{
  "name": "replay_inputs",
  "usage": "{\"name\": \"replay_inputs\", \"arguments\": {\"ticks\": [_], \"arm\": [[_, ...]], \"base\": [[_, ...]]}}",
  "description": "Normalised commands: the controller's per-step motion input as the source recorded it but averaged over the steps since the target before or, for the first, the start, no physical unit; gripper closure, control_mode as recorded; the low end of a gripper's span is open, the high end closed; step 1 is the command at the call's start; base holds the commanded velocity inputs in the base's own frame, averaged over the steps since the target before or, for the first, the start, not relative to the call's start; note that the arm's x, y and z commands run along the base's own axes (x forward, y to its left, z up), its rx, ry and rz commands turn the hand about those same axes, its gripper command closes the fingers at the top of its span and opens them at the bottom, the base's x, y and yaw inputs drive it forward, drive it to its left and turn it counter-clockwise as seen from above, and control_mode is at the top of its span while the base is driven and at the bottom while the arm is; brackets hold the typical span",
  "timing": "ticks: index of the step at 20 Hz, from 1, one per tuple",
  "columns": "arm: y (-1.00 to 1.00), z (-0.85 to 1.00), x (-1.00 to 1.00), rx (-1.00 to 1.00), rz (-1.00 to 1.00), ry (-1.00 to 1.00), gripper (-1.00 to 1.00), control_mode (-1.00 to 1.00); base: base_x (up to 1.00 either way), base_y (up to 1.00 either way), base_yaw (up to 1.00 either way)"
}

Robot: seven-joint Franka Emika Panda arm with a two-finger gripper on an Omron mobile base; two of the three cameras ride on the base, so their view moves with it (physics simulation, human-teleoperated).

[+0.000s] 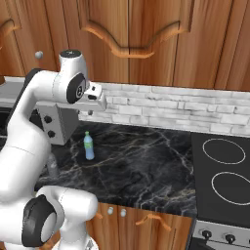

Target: Take the bottled waters from the counter and place them in the freezer to freeze. Close the freezer door after placing the bottles.

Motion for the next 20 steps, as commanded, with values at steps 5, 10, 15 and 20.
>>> {"name": "replay_inputs", "arguments": {"ticks": [5,10,15,20], "arm": [[-0.2,-0.09,0.03,0.0,0.01,-0.02,-1.0,-1.0],[-0.91,-0.13,-0.05,0.09,0.24,-0.09,-1.0,-1.0],[-0.92,-0.3,-0.19,0.13,0.46,-0.19,-1.0,-1.0],[-0.31,-0.44,-0.02,0.12,0.49,-0.27,-1.0,-1.0]], "base": [[0.0,0.0,0.0],[0.0,0.0,0.0],[0.0,0.0,0.0],[0.0,0.0,0.0]]}}
